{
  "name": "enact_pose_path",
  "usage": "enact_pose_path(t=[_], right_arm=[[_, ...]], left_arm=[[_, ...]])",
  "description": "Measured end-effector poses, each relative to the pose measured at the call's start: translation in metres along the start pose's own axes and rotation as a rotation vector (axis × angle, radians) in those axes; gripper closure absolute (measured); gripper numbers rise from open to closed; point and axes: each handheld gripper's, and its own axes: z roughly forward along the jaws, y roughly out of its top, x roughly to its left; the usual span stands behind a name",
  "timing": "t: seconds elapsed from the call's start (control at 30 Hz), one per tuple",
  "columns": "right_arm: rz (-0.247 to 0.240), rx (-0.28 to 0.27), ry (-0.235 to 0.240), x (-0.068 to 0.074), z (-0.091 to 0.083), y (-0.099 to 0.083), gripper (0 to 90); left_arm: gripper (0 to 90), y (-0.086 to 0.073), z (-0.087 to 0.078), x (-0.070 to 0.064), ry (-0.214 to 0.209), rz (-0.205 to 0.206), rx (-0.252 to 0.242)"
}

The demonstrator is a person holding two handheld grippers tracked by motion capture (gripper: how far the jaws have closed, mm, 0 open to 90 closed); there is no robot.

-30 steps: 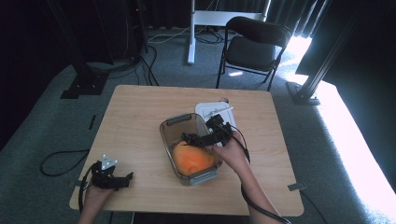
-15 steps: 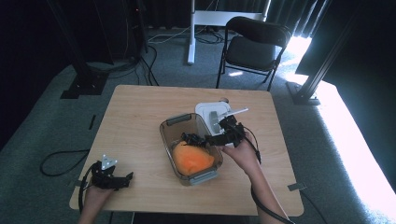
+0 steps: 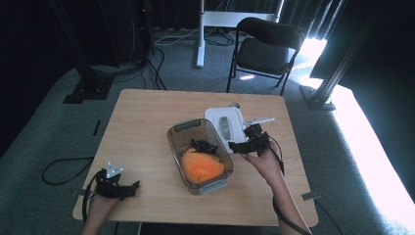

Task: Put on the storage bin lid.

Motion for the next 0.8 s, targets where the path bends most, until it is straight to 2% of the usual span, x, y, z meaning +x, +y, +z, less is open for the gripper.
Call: enact_pose_path(t=[0.2, 0.4, 0.6, 0.8], right_arm=[[0.009, 0.017, -0.019, -0.012, 0.008, -0.011, 11.7], [0.031, 0.016, -0.008, -0.021, 0.016, -0.017, 12.0], [0.012, -0.001, -0.004, -0.023, 0.025, -0.024, 12.9], [0.013, -0.009, 0.008, -0.026, 0.032, -0.026, 13.0]], left_arm=[[0.2, 0.000, 0.000, 0.000, 0.000, 0.000, 0.000], [0.2, 0.000, 0.000, 0.000, 0.000, 0.000, 0.000], [0.2, 0.000, 0.000, 0.000, 0.000, 0.000, 0.000], [0.2, 0.000, 0.000, 0.000, 0.000, 0.000, 0.000]])
